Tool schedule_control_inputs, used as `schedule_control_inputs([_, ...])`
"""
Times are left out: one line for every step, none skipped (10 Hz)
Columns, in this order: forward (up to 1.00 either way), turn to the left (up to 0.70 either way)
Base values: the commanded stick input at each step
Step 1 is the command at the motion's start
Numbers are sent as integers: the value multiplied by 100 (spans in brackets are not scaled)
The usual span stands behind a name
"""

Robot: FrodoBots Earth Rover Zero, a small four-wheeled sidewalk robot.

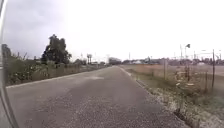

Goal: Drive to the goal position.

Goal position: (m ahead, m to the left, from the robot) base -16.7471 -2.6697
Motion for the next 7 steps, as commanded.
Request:
schedule_control_inputs([7,0])
schedule_control_inputs([8,0])
schedule_control_inputs([8,0])
schedule_control_inputs([8,0])
schedule_control_inputs([8,0])
schedule_control_inputs([8,0])
schedule_control_inputs([8,0])
